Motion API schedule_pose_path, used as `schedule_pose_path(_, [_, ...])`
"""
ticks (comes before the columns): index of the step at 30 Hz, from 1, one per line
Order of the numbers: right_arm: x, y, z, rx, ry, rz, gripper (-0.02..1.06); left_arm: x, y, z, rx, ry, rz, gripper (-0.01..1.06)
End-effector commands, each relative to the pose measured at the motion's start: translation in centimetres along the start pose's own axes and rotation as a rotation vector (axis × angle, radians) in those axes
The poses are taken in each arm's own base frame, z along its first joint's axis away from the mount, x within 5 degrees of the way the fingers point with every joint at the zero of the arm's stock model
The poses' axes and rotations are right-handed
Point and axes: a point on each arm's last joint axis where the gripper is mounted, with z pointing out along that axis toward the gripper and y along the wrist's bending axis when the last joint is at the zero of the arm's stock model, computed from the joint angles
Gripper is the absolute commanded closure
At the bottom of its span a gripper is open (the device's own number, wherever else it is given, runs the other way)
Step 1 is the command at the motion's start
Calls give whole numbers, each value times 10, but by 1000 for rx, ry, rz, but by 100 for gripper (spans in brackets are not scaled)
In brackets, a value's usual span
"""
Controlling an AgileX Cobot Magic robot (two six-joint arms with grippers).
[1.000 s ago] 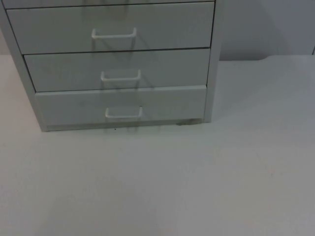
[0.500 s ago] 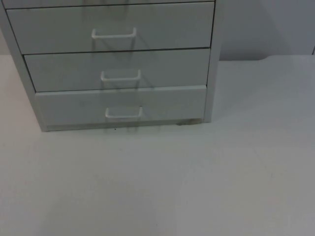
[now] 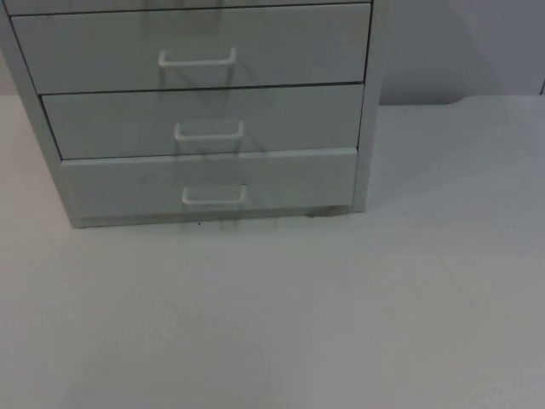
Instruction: Open the drawer with the left hand, place the block into the drawer with the right hand, then close the drawer with the left hand.
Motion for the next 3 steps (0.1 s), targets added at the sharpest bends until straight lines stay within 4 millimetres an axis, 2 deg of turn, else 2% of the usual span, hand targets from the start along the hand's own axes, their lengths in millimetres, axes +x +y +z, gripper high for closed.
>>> schedule_pose_path(1, [0, 0, 0, 5, -9, 4, -1, 1, 0, 0, -17, 3, -15, 0])
schedule_pose_path(3, [0, 0, 0, 5, -9, 4, -1, 1, 0, 1, -44, 3, -29, 0])
